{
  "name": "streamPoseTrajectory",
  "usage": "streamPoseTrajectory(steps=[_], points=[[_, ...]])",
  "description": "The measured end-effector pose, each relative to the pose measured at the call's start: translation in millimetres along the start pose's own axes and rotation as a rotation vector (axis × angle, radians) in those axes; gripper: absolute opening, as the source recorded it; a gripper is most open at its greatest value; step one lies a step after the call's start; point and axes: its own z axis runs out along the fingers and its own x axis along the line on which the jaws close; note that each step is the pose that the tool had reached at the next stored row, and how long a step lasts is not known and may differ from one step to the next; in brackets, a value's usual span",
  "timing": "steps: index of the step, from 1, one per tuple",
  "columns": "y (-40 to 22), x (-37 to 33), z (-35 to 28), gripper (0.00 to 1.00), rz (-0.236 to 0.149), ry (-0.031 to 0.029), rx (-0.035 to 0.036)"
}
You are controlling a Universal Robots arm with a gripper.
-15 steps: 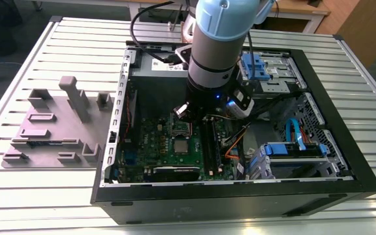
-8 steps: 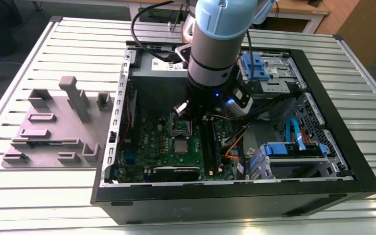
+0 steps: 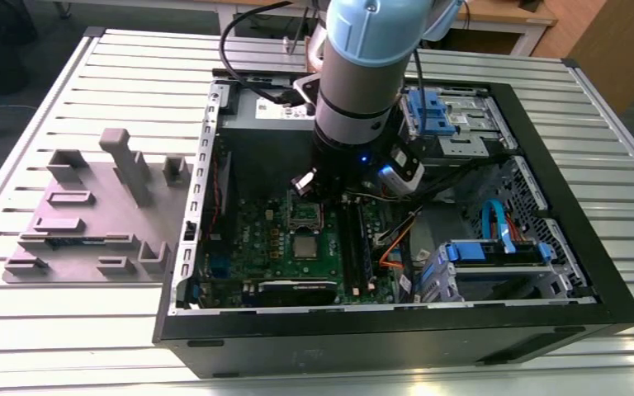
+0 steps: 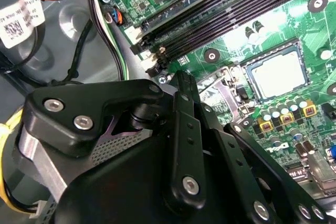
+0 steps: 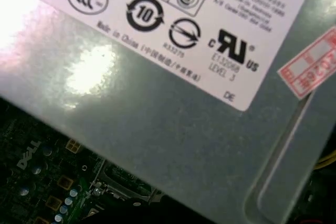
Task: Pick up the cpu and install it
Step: 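Close the cpu cover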
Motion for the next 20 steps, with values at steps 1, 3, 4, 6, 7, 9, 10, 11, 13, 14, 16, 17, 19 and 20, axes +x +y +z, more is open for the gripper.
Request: streamPoseTrajectory(steps=[1, 3, 4, 6, 7, 9, 10, 11, 13, 14, 16, 17, 19, 20], points=[[0.6, 1.0, 0.1, 0.11, 0.000, -0.0011, 0.0005], [1.5, 2.6, 0.1, 0.11, -0.001, -0.0033, 0.0014], [1.9, 3.3, 0.1, 0.11, -0.002, -0.0044, 0.0021], [2.6, 4.6, 0.2, 0.11, -0.003, -0.0066, 0.0029], [3.0, 5.3, 0.2, 0.11, -0.003, -0.0077, 0.0035], [3.8, 6.7, 0.3, 0.11, -0.004, -0.0102, 0.0045], [3.9, 7.3, 0.2, 0.11, -0.005, -0.0112, 0.0051], [3.9, 7.8, 0.1, 0.11, -0.005, -0.0121, 0.0056], [3.6, 8.7, -0.5, 0.11, -0.007, -0.0134, 0.0065], [3.3, 9.0, -1.0, 0.11, -0.007, -0.0136, 0.0066], [2.7, 9.4, -2.7, 0.11, -0.007, -0.0136, 0.0067], [2.3, 9.6, -3.9, 0.11, -0.007, -0.0136, 0.0067], [1.7, 9.9, -6.9, 0.11, -0.007, -0.0137, 0.0066], [1.4, 10.2, -8.8, 0.11, -0.007, -0.0137, 0.0067]])
